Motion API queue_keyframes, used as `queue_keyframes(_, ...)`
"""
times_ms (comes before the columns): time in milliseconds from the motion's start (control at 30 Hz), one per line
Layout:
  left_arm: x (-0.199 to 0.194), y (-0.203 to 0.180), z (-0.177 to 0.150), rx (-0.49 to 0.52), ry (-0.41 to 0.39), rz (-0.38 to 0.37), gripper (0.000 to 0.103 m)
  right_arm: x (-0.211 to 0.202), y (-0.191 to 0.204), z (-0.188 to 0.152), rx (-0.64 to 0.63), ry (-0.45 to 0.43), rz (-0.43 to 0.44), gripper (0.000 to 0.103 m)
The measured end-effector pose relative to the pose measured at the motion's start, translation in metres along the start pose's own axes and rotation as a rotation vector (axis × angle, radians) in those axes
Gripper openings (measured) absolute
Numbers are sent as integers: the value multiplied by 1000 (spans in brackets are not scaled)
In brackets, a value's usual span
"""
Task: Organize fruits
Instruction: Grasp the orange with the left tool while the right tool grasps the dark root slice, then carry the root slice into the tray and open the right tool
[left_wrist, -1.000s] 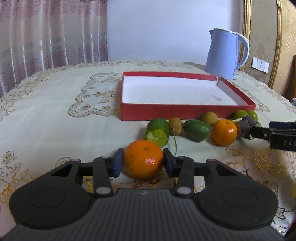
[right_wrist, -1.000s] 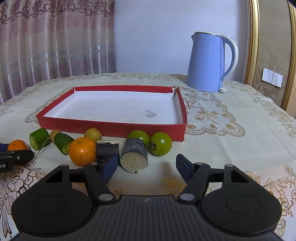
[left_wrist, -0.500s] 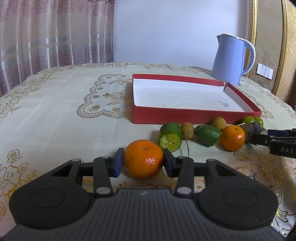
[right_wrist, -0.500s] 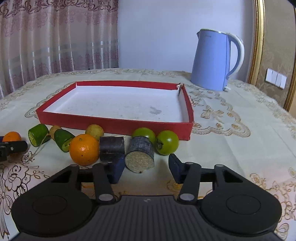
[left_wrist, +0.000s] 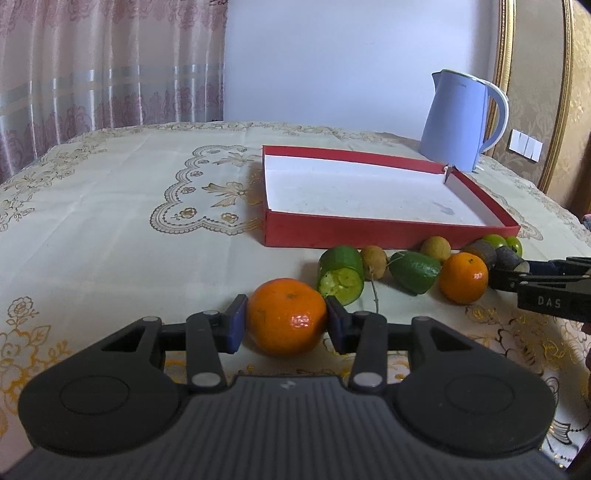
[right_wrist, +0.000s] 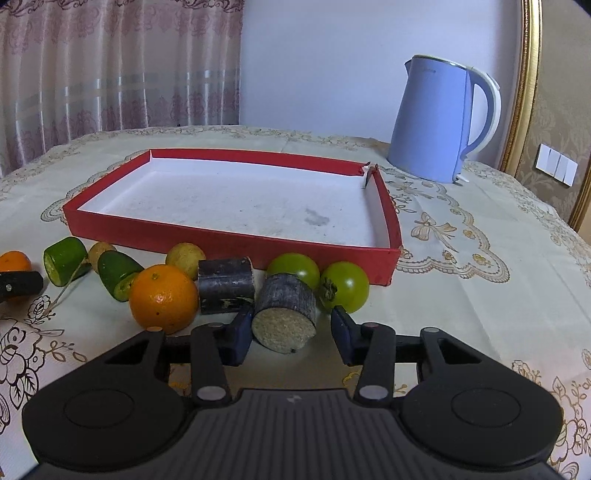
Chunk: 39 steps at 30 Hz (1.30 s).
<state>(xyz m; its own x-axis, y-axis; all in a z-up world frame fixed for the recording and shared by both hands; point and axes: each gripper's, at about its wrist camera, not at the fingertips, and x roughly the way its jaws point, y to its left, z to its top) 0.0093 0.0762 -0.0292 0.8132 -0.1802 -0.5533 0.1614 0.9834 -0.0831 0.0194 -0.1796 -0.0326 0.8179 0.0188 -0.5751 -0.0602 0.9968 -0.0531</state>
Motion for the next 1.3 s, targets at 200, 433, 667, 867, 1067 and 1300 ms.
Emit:
queue_keyframes(200, 0, 0, 0, -1, 4, 0, 41, -1, 3, -2, -13, -11, 2, 34)
queue_keyframes(433, 0, -1, -1, 2, 3, 4, 41, -7, -4, -2, 29, -14, 25, 34)
queue_keyframes(667, 1, -1, 0, -3, 4, 3, 41, -30, -6, 12, 15, -89, 23, 34)
queue_keyframes(867, 2, 1, 0, -3, 6, 0, 41, -21, -6, 42, -20, -124, 1, 34)
queue_keyframes(1067, 2, 1, 1, -2, 6, -1, 41, 21, -1, 77, -39, -109, -18, 34)
queue_keyframes(1300, 5, 2, 2, -1, 11, -4, 41, 83, -3, 92, 13, 12, -3, 34)
